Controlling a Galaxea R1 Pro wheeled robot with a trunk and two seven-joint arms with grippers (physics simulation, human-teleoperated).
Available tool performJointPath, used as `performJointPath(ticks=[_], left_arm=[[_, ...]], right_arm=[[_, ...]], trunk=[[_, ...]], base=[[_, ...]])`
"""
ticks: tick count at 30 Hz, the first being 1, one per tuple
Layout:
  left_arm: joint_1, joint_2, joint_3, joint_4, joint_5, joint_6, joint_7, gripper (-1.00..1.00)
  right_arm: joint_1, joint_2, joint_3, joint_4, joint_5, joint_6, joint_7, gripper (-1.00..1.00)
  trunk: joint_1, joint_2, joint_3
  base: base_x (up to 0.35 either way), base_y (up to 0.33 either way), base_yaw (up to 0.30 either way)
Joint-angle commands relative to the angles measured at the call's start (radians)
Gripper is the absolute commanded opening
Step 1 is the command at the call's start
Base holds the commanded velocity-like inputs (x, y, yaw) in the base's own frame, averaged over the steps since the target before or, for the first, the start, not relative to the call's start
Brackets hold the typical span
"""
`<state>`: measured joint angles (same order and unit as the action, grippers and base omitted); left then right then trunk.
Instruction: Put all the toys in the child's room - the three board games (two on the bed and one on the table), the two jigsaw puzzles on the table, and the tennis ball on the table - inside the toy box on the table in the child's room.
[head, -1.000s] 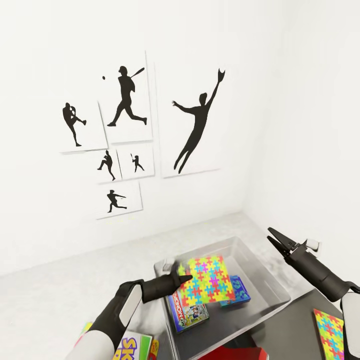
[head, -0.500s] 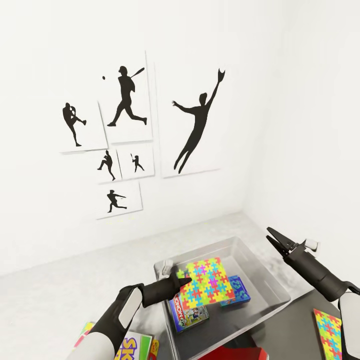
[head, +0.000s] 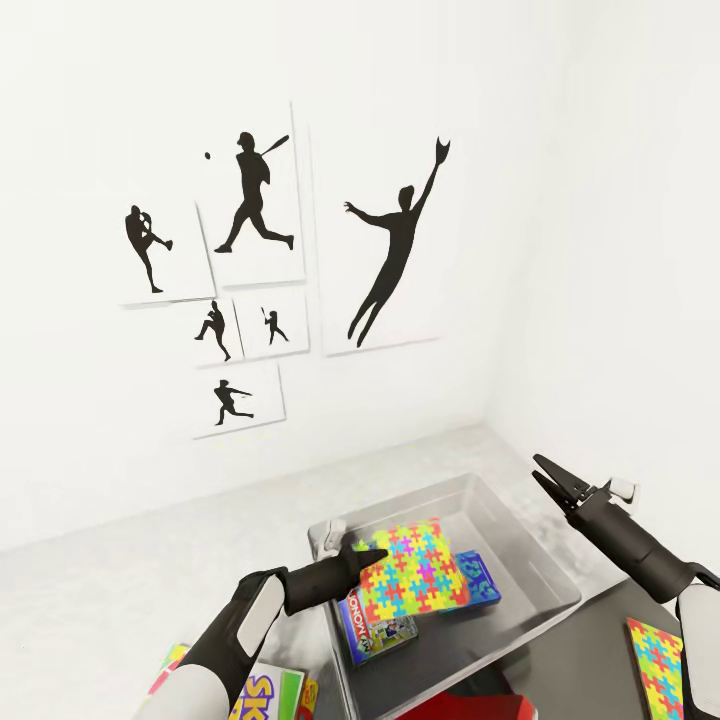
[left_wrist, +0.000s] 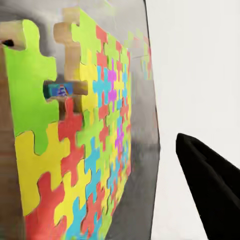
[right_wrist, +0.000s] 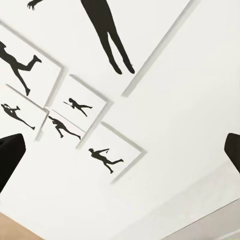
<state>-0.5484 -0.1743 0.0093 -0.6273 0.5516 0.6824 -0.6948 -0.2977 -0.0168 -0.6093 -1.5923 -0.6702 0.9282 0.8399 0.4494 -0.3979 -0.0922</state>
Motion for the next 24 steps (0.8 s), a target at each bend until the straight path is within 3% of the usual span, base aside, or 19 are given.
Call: performJointPath(ticks=[1,19,24], left_arm=[[-0.001,0.000,0.001,0.000,0.004,0.006,0.000,1.00],[-0.001,0.000,0.001,0.000,0.003,0.009,-0.005,1.00],[-0.001,0.000,0.001,-0.005,0.052,0.031,-0.006,1.00]], right_arm=[[-0.001,0.000,-0.001,0.000,0.001,0.004,0.004,1.00],[-0.001,0.001,-0.001,0.000,0.001,0.004,0.004,1.00],[-0.001,0.001,-0.001,0.000,0.001,0.004,0.004,1.00]], trunk=[[0.001,-0.002,-0.002],[0.001,-0.002,-0.002],[0.001,-0.002,-0.002]], base=[[0.000,0.000,0.000],[0.000,0.000,0.000],[0.000,0.000,0.000]])
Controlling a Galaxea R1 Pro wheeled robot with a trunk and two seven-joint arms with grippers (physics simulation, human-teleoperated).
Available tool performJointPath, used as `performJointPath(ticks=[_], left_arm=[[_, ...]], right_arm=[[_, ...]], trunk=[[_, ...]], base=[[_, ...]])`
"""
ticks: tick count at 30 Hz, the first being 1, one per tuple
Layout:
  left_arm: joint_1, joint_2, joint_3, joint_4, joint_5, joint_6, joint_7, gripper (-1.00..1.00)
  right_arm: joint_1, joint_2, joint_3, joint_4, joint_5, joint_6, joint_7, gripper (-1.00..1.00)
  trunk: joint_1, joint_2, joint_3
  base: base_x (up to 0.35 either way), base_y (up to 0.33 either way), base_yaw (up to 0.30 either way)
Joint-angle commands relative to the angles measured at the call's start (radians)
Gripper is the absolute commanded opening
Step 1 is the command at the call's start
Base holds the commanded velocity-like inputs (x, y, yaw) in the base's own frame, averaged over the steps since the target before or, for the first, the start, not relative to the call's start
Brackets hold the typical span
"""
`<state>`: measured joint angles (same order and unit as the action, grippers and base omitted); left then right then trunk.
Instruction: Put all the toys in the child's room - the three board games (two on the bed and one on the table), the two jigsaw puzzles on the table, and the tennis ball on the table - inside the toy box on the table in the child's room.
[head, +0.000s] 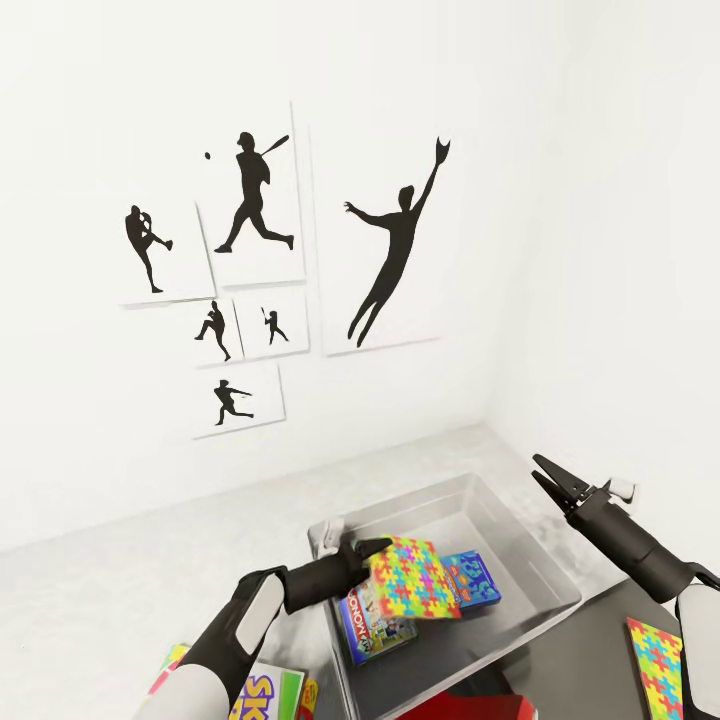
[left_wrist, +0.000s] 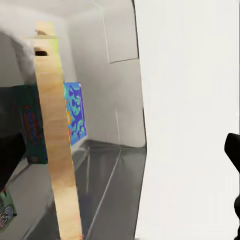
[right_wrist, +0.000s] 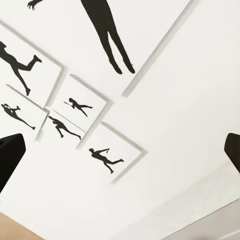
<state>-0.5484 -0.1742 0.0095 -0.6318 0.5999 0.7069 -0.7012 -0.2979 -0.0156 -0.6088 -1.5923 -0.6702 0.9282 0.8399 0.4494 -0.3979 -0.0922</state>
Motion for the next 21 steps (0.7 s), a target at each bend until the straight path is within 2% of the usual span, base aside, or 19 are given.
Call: performJointPath(ticks=[1,5,10,21], left_arm=[[-0.001,0.000,0.001,-0.003,0.010,0.011,0.001,1.00],[-0.001,0.000,0.000,-0.011,0.019,0.040,0.002,1.00],[-0.001,0.000,-0.004,-0.069,0.020,0.087,0.004,1.00],[0.003,0.000,-0.002,-0.124,0.021,0.098,0.002,1.00]], right_arm=[[-0.001,0.000,-0.001,0.000,0.001,0.004,0.004,1.00],[-0.001,0.000,0.000,0.000,0.001,0.004,0.004,1.00],[-0.001,0.000,0.000,0.000,0.001,0.004,0.004,1.00],[-0.001,0.000,0.000,0.000,0.001,0.004,0.004,1.00]], trunk=[[0.001,-0.002,-0.002],[0.001,-0.002,-0.002],[0.001,-0.002,-0.002],[0.001,-0.002,-0.002]], base=[[0.000,0.000,0.000],[0.000,0.000,0.000],[0.000,0.000,0.000],[0.000,0.000,0.000]])
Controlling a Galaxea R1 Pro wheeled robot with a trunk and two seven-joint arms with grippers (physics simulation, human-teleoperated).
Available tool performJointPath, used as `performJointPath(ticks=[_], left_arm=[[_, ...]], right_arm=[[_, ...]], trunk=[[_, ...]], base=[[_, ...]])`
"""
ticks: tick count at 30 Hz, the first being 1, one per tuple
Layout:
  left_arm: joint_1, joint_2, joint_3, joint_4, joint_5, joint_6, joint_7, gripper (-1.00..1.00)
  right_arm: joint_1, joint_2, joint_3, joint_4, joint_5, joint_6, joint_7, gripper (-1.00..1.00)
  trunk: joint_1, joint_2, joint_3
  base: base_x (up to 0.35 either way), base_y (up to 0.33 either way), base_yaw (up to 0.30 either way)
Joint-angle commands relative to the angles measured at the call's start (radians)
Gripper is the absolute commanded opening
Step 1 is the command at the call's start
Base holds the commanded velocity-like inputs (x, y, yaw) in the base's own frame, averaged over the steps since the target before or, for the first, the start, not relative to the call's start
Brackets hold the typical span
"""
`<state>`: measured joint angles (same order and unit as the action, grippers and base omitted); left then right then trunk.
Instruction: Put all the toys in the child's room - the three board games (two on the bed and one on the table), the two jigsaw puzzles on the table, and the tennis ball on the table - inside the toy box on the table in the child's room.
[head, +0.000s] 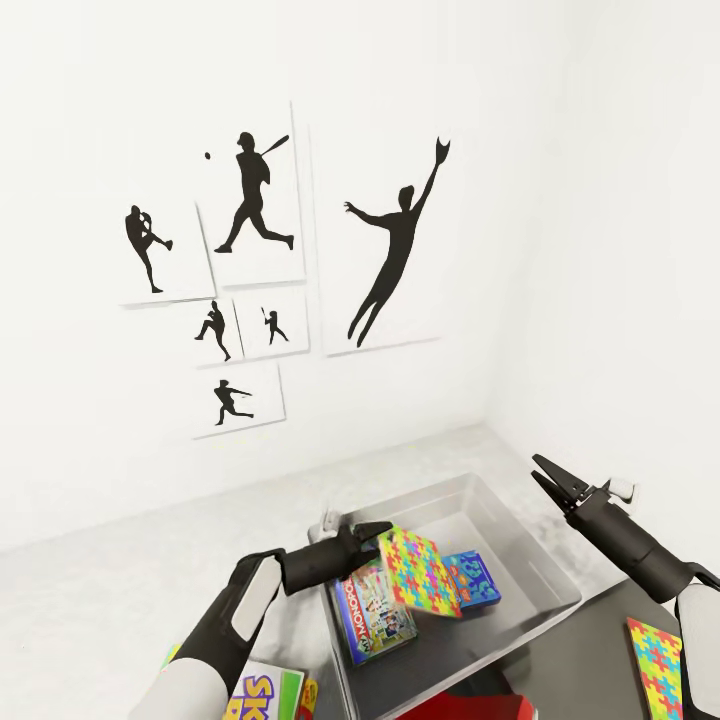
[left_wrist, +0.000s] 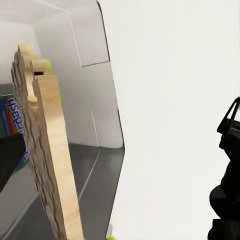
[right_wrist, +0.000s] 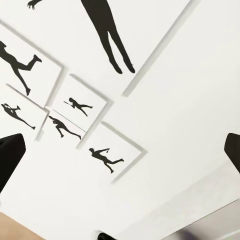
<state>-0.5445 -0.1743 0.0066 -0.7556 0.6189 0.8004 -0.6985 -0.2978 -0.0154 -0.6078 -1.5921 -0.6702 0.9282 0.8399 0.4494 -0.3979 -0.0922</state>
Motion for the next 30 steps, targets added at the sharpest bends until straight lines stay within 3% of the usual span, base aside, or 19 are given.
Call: performJointPath(ticks=[1,8,16,21,30], left_arm=[[-0.001,0.000,0.001,-0.005,0.002,0.005,-0.001,1.00],[0.005,0.000,0.003,-0.039,0.004,0.016,-0.009,1.00],[0.083,0.000,0.003,-0.239,0.004,0.115,-0.009,1.00],[0.093,0.000,0.020,-0.264,0.005,0.129,-0.009,1.00],[0.106,0.000,0.045,-0.319,0.007,0.162,-0.009,1.00]], right_arm=[[-0.001,0.000,-0.001,0.000,0.002,0.004,0.004,1.00],[-0.001,0.000,-0.001,0.000,0.003,0.004,0.003,1.00],[-0.001,0.001,0.001,0.000,0.003,0.004,0.003,1.00],[-0.001,0.000,0.030,0.000,0.003,0.003,0.002,1.00],[-0.001,0.000,0.035,0.000,0.003,0.003,0.002,1.00]], trunk=[[0.001,-0.002,-0.002],[0.001,-0.002,-0.002],[0.001,-0.002,-0.002],[0.001,-0.002,-0.002],[0.001,-0.002,-0.002]], base=[[0.000,0.000,0.000],[0.000,0.000,0.000],[0.000,0.000,0.000],[0.000,0.000,0.000],[0.000,0.000,0.000]])
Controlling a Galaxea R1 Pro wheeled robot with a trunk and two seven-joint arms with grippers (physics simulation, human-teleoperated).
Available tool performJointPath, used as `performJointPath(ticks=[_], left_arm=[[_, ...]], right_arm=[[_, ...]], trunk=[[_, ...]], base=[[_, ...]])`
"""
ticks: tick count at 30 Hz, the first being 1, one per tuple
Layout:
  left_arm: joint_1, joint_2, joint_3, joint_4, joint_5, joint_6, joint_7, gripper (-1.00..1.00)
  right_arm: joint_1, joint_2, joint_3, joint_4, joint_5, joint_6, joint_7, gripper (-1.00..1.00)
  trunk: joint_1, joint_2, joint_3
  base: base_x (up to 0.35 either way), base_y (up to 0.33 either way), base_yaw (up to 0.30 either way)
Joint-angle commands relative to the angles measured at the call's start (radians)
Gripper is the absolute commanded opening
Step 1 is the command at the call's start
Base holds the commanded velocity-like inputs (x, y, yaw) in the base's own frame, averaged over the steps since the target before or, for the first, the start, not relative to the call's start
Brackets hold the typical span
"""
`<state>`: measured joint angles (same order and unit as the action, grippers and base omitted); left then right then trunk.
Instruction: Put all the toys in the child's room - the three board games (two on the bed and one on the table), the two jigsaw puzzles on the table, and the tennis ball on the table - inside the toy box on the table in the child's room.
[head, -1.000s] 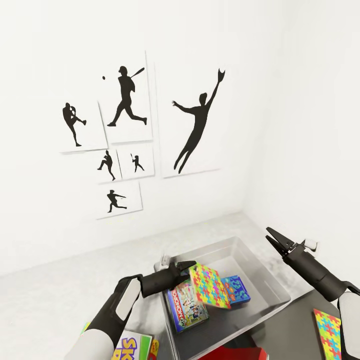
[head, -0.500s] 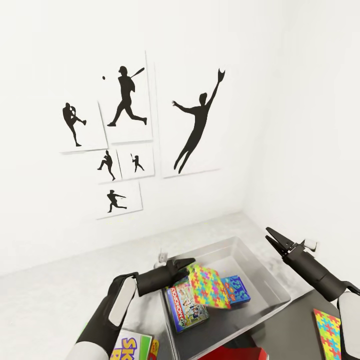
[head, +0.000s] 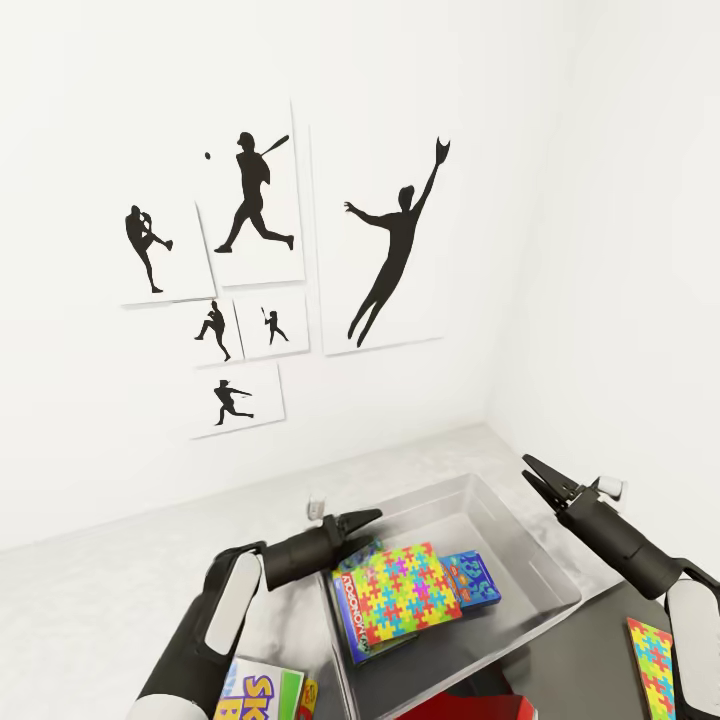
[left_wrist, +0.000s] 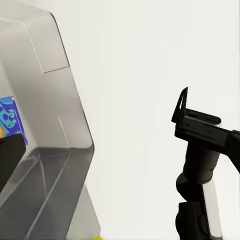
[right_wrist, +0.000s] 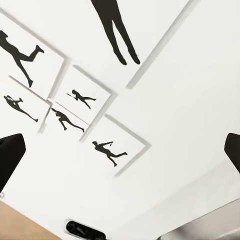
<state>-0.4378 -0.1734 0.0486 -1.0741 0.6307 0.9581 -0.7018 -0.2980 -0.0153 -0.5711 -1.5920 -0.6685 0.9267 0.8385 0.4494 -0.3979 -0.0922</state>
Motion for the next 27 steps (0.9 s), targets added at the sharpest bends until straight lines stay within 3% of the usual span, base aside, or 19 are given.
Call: performJointPath(ticks=[1,5,8,12,14,15,17,18,19,20,21,22,23,25,27], left_arm=[[0.009,-0.001,0.003,-0.028,-0.005,0.021,-0.005,1.00],[0.023,-0.001,0.006,-0.101,-0.004,0.066,-0.007,1.00],[0.025,0.015,0.009,-0.151,0.001,0.079,-0.008,1.00],[0.027,0.065,0.009,-0.224,0.041,0.086,-0.009,1.00],[0.028,0.108,0.010,-0.257,0.067,0.088,-0.010,1.00],[0.028,0.151,0.010,-0.282,0.086,0.089,-0.011,1.00],[0.029,0.275,0.009,-0.316,0.134,0.089,-0.022,1.00],[0.030,0.312,0.009,-0.320,0.149,0.089,-0.027,1.00],[0.037,0.387,0.009,-0.323,0.180,0.089,-0.043,1.00],[0.042,0.424,0.009,-0.320,0.196,0.089,-0.053,1.00],[0.058,0.493,0.010,-0.309,0.225,0.086,-0.079,1.00],[0.067,0.523,0.010,-0.302,0.238,0.085,-0.094,1.00],[0.084,0.576,0.014,-0.285,0.261,0.082,-0.130,1.00],[0.101,0.630,0.024,-0.259,0.278,0.078,-0.185,1.00],[0.111,0.659,0.041,-0.238,0.286,0.074,-0.230,1.00]], right_arm=[[-0.001,0.000,-0.001,0.000,0.001,0.004,0.004,1.00],[-0.001,0.000,-0.001,0.000,0.001,0.004,0.004,1.00],[-0.001,0.000,-0.001,0.000,0.001,0.004,0.004,1.00],[-0.001,0.000,0.000,0.000,0.001,0.004,0.004,1.00],[-0.001,0.000,0.000,0.000,0.001,0.004,0.004,1.00],[-0.001,0.000,0.001,0.000,0.001,0.004,0.004,1.00],[-0.001,0.000,0.004,0.000,0.001,0.004,0.004,1.00],[-0.001,0.000,0.005,0.000,0.001,0.004,0.004,1.00],[-0.001,0.000,0.008,0.000,0.001,0.004,0.004,1.00],[-0.001,0.000,0.009,0.000,0.001,0.004,0.004,1.00],[-0.001,0.000,0.011,0.000,0.001,0.004,0.004,1.00],[-0.001,0.000,0.012,0.000,0.001,0.004,0.003,1.00],[-0.001,0.000,0.017,0.000,0.001,0.004,0.003,1.00],[-0.001,0.000,0.027,0.000,0.002,0.003,0.003,1.00],[-0.001,0.000,0.039,0.000,0.002,0.002,0.002,1.00]], trunk=[[0.001,-0.002,-0.002],[0.001,-0.002,-0.002],[0.001,-0.002,-0.002],[0.001,-0.002,-0.002],[0.001,-0.002,-0.002],[0.001,-0.002,-0.002],[0.001,-0.002,-0.002],[0.001,-0.002,-0.002],[0.001,-0.002,-0.002],[0.001,-0.002,-0.002],[0.001,-0.002,-0.002],[0.001,-0.002,-0.002],[0.001,-0.002,-0.002],[0.001,-0.002,-0.002],[0.001,-0.002,-0.002]], base=[[0.000,0.000,0.000],[0.000,0.000,0.000],[0.000,0.000,0.000],[0.000,0.000,0.000],[0.000,0.000,0.000],[0.000,0.000,0.000],[0.000,0.000,0.000],[0.000,0.000,0.000],[0.000,0.000,0.000],[0.000,0.000,0.000],[0.000,0.000,0.000],[0.000,0.000,0.000],[0.000,0.000,0.000],[0.000,0.000,0.000],[0.000,0.000,0.000]])
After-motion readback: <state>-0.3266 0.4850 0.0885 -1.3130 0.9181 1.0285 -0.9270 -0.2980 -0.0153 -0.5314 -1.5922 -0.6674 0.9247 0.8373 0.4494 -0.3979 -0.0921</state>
